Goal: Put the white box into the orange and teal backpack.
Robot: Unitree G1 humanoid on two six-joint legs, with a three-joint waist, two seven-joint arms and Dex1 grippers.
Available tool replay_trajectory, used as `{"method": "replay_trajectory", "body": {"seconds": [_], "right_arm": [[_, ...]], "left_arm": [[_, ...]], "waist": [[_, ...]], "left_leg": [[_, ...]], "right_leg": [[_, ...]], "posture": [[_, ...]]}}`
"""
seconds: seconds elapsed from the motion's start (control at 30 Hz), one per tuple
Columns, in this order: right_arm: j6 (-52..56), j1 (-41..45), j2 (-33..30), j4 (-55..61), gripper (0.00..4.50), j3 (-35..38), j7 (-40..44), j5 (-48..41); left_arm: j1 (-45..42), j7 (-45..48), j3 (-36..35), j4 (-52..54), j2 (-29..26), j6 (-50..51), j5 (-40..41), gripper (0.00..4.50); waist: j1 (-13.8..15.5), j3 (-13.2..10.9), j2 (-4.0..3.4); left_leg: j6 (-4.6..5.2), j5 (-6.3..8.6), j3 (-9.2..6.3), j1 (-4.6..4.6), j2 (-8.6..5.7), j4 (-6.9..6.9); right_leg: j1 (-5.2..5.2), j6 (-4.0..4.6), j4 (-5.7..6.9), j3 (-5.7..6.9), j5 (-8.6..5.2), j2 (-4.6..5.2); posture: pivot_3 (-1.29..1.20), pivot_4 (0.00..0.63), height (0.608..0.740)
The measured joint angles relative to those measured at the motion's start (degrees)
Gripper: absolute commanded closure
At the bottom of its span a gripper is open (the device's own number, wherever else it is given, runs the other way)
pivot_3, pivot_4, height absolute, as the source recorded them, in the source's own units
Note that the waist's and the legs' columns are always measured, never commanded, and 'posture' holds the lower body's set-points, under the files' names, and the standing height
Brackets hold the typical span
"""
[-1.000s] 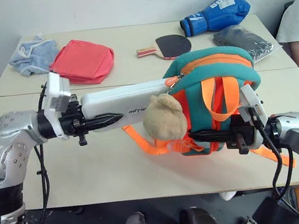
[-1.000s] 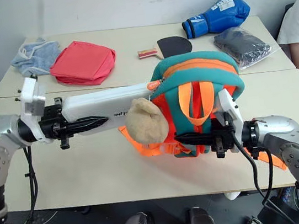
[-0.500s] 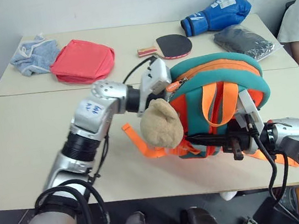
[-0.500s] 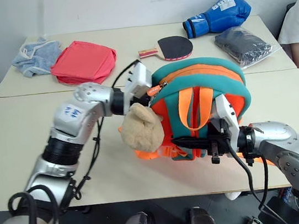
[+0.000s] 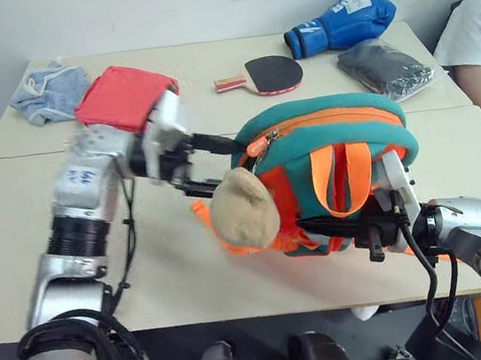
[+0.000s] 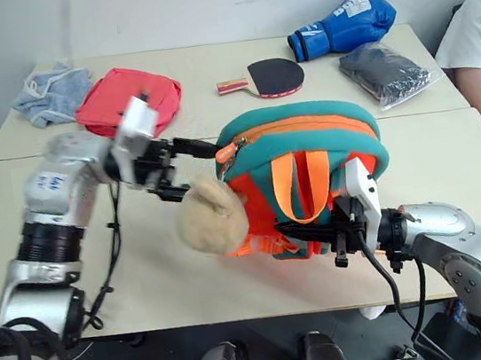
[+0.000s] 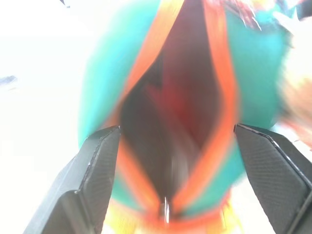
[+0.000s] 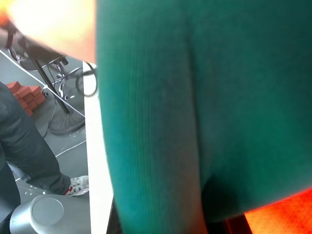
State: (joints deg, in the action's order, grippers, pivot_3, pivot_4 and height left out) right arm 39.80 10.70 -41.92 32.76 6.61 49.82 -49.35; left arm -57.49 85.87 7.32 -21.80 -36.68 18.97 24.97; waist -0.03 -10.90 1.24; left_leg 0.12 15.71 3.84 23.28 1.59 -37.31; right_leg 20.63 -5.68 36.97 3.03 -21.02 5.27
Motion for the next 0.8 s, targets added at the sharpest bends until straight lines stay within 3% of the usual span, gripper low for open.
{"method": "replay_trajectory", "body": {"seconds": [0.17, 0.3, 0.5, 0.73, 0.8], "right_arm": [[-0.5, 0.2, 0.2, -1.2, 4.50, -0.1, -0.6, 1.0], [-1.1, 0.0, 0.2, -1.3, 4.50, -0.2, -0.6, 1.5], [-1.1, -0.1, 0.4, -1.6, 4.50, -0.6, -0.5, 2.2], [-2.2, 1.4, 0.4, -3.6, 4.50, -1.8, 0.5, 3.6], [-2.4, 1.5, 0.4, -3.9, 4.50, -1.9, 0.7, 3.9]], "left_arm": [[5.4, 0.2, -1.8, -4.0, -9.1, -3.2, 0.0, 0.61], [17.8, -0.3, -6.1, 11.5, -9.8, 3.7, 7.1, 0.61], [27.2, -12.3, -10.7, 34.2, -3.2, 6.9, 12.9, 0.61], [34.8, -22.7, -10.2, 45.7, 3.3, 7.1, 14.0, 0.61], [35.5, -25.1, -10.2, 46.5, 4.9, 7.0, 14.1, 0.99]], "waist": [[-0.2, 0.0, 0.00], [0.0, 0.0, 0.01], [-0.1, 0.0, -0.02], [-0.2, 0.0, -0.03], [0.0, 0.0, -0.03]], "left_leg": [[0.10, 0.06, 0.00, 0.01, 0.00, 0.01], [0.12, 0.07, -0.19, 0.08, 0.00, -0.08], [0.13, 0.08, -0.25, -0.07, -0.01, -0.07], [0.08, 0.05, -0.19, -0.09, 0.03, -0.03], [0.09, 0.05, -0.21, -0.09, 0.02, -0.08]], "right_leg": [[0.01, 0.00, 0.02, -0.11, 0.00, 0.16], [-0.06, 0.00, -0.01, -0.07, 0.00, 0.25], [-0.26, 0.00, -0.06, -0.13, 0.00, 0.26], [-0.22, 0.00, -0.03, -0.14, 0.00, 0.18], [-0.24, 0.00, -0.06, -0.13, 0.00, 0.19]], "posture": [[0.00, 0.150, 0.740], [0.00, 0.150, 0.740], [0.00, 0.150, 0.740], [0.00, 0.150, 0.740], [0.00, 0.150, 0.740]]}}
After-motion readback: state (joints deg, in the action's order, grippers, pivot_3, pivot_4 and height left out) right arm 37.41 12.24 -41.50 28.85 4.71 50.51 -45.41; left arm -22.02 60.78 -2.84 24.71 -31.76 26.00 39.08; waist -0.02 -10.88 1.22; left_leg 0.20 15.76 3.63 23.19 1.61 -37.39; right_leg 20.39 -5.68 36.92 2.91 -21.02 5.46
